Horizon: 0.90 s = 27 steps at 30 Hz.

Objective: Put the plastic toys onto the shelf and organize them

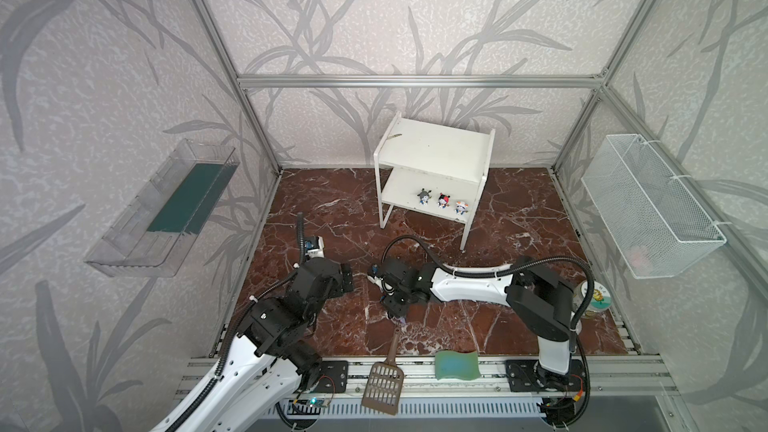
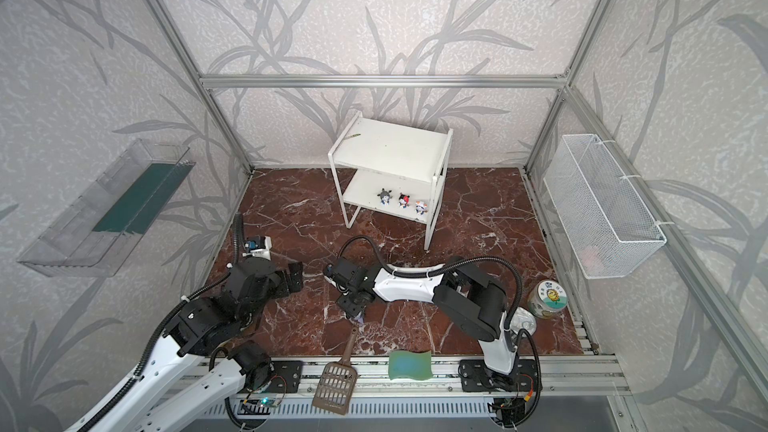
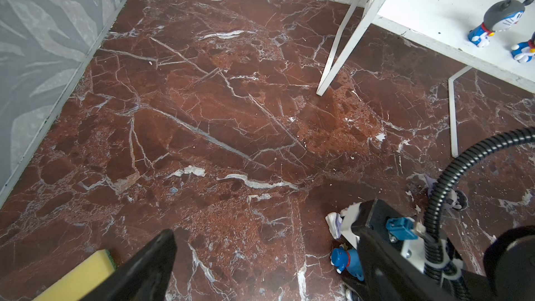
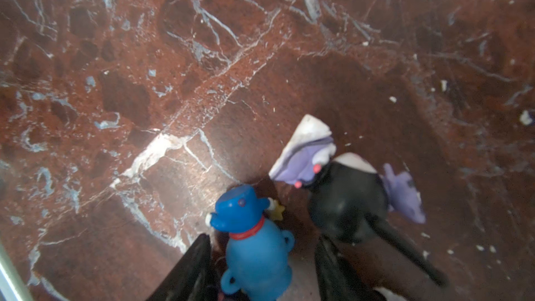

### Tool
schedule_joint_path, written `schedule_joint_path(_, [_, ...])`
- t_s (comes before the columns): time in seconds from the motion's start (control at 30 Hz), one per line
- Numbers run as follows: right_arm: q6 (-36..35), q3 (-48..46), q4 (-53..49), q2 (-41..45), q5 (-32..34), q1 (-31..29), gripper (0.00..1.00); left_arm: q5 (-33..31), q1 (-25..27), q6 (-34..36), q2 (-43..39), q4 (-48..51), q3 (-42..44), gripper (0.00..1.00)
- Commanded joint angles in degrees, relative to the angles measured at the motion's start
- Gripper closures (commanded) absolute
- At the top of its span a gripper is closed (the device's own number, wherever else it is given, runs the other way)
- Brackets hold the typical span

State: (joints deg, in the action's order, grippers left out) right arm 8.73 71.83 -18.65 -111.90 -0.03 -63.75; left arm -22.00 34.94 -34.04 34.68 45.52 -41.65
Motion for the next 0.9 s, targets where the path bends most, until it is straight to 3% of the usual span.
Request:
schedule_joint_path(0.0, [-0.12,2.57,-3.18,-1.49,1.19,0.69,0.46,-0.5,-0.41,0.05,-0.32,-0.42,0.87,0.01])
schedule_joint_path(0.27, [0.24,4.02,-3.8,-2.13,1.31,0.97,0.62,-0.5,-0.41,0.04,-1.45,-0.95,1.51,0.01])
schedule_joint_path(0.57, [0.95,-1.55,-3.34,8.54,0.69,1.07,0.65,-0.47,-0.49,0.69,-1.3,-1.63,1.57,0.01])
schedule_joint_path(0.73, [5.45,-12.55,-5.44,18.9,0.73,1.97,0.65,6.41,-0.52,3.3,0.73,-6.37,1.96,0.01])
schedule_joint_path(0.87, [9.94,-23.67,-3.87,27.75,0.82,2.74,0.65,15.43,-0.43,6.53,3.47,-12.29,2.71,0.01])
